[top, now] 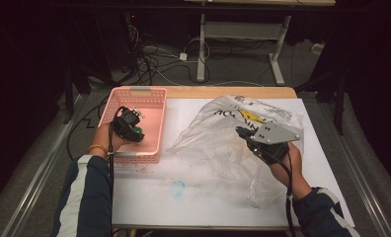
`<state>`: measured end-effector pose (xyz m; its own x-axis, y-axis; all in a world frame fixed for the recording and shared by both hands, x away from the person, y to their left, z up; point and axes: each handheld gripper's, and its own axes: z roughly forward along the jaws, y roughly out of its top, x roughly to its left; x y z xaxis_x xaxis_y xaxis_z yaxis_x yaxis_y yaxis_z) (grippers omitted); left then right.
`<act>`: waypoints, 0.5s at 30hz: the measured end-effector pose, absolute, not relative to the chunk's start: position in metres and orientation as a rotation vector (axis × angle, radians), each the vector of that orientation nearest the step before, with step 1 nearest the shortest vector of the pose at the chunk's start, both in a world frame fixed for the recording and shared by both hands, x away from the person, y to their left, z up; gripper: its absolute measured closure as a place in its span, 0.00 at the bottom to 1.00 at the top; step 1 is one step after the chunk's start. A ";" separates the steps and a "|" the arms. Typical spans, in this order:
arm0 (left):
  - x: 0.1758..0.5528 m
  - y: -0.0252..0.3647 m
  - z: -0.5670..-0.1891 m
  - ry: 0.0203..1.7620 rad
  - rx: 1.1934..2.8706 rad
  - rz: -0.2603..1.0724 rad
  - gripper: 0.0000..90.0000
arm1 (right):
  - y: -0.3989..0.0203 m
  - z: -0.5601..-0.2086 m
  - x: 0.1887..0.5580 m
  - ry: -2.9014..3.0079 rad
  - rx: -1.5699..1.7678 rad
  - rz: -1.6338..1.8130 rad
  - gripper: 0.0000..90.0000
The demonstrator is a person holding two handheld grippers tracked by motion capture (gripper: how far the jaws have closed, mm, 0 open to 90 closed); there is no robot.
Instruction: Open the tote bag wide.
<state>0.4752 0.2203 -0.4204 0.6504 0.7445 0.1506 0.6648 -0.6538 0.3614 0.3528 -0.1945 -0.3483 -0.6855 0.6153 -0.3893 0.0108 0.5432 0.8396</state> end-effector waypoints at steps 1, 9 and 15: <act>0.474 0.220 -0.420 1.124 2.598 0.423 0.55 | -0.195 -0.348 0.353 2.091 0.506 1.137 1.00; 0.460 0.223 -0.409 1.075 2.466 0.509 0.55 | -0.197 -0.343 0.351 2.058 0.507 1.151 1.00; 0.445 0.228 -0.402 1.051 2.350 0.561 0.56 | -0.198 -0.341 0.351 2.046 0.514 1.155 1.00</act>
